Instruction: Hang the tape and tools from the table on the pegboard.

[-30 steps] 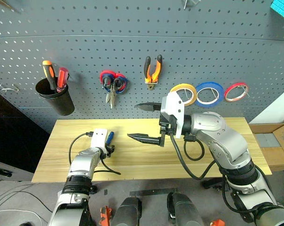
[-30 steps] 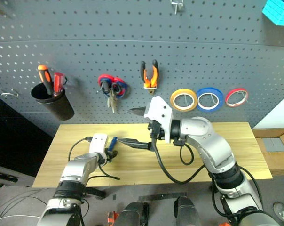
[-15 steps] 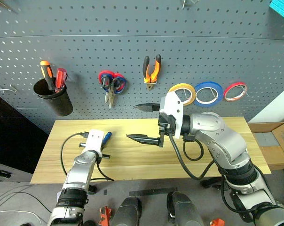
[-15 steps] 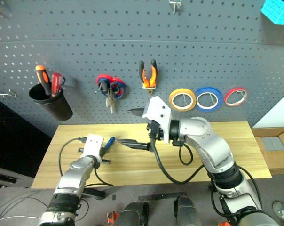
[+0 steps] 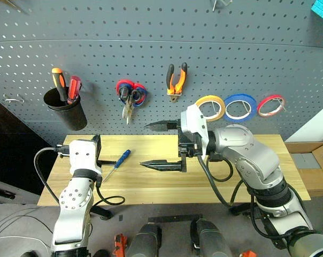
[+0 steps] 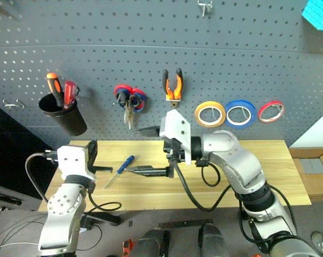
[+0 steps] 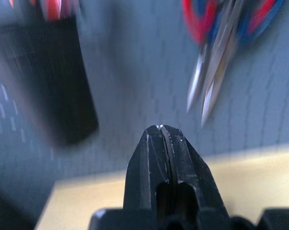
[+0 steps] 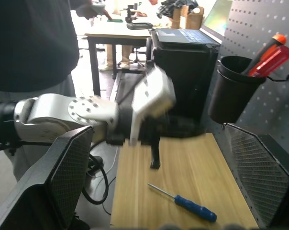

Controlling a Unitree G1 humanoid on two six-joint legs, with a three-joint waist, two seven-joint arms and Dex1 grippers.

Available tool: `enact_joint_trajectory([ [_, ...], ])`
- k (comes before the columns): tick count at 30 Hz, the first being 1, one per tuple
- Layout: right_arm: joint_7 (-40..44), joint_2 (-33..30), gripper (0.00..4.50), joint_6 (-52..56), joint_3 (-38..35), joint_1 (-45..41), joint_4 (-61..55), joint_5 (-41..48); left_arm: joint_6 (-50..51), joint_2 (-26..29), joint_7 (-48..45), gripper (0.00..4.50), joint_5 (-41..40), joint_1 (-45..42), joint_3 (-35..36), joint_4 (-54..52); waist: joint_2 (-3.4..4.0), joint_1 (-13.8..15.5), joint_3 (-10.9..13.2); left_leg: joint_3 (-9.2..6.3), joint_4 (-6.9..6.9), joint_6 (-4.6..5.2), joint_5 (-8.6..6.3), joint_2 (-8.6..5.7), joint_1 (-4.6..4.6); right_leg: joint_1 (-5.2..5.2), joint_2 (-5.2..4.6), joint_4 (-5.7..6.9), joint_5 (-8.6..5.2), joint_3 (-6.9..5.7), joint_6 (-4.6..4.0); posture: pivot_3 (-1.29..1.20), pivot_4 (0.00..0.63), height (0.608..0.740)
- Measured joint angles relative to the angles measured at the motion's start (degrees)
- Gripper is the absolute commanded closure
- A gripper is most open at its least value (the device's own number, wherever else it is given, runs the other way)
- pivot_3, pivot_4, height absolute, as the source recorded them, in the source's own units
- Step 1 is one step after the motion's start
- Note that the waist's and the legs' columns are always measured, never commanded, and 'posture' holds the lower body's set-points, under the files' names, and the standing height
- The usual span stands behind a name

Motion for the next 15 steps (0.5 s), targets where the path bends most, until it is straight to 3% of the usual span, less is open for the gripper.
enact_joint_trajectory([
  [2, 0.06, 0.27, 0.00, -0.30, 0.17, -0.07, 0.41, -0.02, 4.67, 0.23, -1.05, 4.49, -0.62, -2.44, -0.77, 2.09, -0.01, 0.16, 0.00, -0.02, 0.01, 0.00, 0.00, -0.01, -0.02, 0.00, 0.01, -0.01, 0.00, 0.01, 0.00, 0.06, 0.202, 0.740],
  [5, 0.07, 0.29, 0.00, -0.62, 0.65, -0.11, 0.47, -0.06, 7.19, 4.06, -6.31, 3.89, -0.11, -7.21, -5.64, 7.41, 0.00, 0.39, 0.00, -0.01, 0.01, -0.01, 0.00, -0.01, 0.00, 0.00, 0.01, 0.00, 0.00, 0.02, 0.00, 0.03, 0.203, 0.740],
  [10, -0.50, -0.92, 0.00, -0.65, 0.89, 0.21, 0.32, -0.44, 13.78, 3.76, -9.33, 2.23, -0.54, -16.39, -8.55, 18.96, -0.01, 0.07, 0.00, -0.01, 0.01, -0.02, 0.00, 0.00, -0.02, -0.04, 0.01, 0.01, 0.00, 0.05, 0.00, 0.00, 0.200, 0.740],
  [15, -1.94, -1.85, 0.00, -0.47, 0.87, 0.57, -0.02, -0.50, 16.97, 3.69, -11.24, 0.42, -1.62, -20.26, -8.61, 25.04, -0.01, -0.66, 0.00, 0.01, 0.01, -0.07, -0.02, 0.05, -0.03, -0.10, -0.11, 0.00, 0.00, 0.12, 0.00, -0.02, 0.203, 0.740],
])
